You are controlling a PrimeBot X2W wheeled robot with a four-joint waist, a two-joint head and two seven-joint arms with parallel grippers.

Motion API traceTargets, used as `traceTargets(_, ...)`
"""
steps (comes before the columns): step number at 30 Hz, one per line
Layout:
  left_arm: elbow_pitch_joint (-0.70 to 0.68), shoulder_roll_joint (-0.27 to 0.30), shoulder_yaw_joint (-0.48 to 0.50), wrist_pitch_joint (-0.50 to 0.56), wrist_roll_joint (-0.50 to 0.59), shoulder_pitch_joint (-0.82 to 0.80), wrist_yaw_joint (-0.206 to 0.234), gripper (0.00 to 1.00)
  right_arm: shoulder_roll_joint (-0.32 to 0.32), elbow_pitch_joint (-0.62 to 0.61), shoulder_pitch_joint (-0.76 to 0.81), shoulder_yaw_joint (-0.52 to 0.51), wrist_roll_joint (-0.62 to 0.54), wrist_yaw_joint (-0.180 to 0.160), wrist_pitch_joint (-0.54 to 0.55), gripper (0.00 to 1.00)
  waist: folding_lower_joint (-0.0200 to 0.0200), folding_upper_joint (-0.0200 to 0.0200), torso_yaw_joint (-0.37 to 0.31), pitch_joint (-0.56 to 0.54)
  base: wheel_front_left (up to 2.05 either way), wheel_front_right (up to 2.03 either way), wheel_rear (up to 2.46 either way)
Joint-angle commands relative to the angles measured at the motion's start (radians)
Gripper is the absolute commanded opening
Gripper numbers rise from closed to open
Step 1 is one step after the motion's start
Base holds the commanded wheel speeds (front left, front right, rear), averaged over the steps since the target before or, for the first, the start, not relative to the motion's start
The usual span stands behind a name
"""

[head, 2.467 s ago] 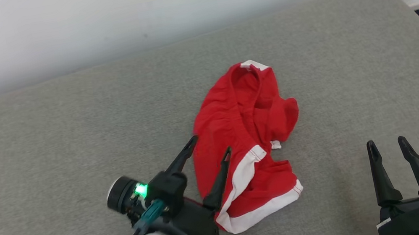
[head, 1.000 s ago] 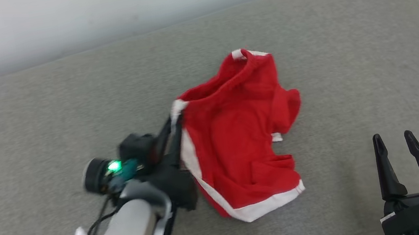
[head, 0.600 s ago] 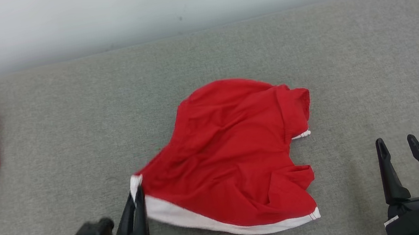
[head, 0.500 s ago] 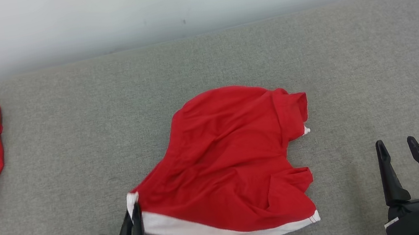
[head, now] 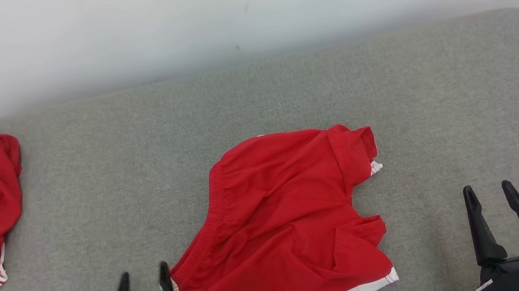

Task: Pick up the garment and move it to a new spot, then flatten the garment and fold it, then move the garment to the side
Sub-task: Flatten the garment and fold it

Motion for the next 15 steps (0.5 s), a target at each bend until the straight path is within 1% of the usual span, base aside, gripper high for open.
traceTargets(1, -0.012, 0.001, 0.013, -0.001, 0.01, 0.017, -0.007, 1.0, -0.003, 0.0, 0.01, 0.003, -0.003, -0.002, -0.001, 1.0, 0.0001, 0.0, 0.002, -0.01, 0.0, 0.0, 0.0)
traceTargets(9, -0.138, 0.011, 0.154, -0.001, 0.104, 0.063, -0.036, 1.0, -0.007, -0.005, 0.026, 0.029, -0.007, -0.002, -0.001, 1.0, 0.0001, 0.0, -0.001, -0.045, 0.0, 0.0, 0.0)
traceTargets(10, -0.155, 0.01, 0.161, -0.001, 0.117, 0.071, -0.043, 1.0, -0.011, -0.005, 0.028, 0.033, -0.007, -0.002, -0.001, 1.0, 0.0001, 0.0, 0.0, -0.049, 0.0, 0.0, 0.0)
traceTargets(12, -0.182, 0.025, 0.164, -0.001, 0.151, 0.087, -0.063, 1.0, -0.017, -0.006, 0.031, 0.046, -0.008, -0.002, -0.001, 1.0, 0.0001, 0.0, 0.001, -0.054, 0.0, 0.0, 0.0)
traceTargets(15, -0.197, 0.026, 0.175, -0.001, 0.174, 0.107, -0.088, 1.0, -0.032, -0.003, 0.034, 0.07, -0.005, -0.002, -0.001, 1.0, 0.0001, 0.0, 0.002, -0.06, 0.0, 0.0, 0.0)
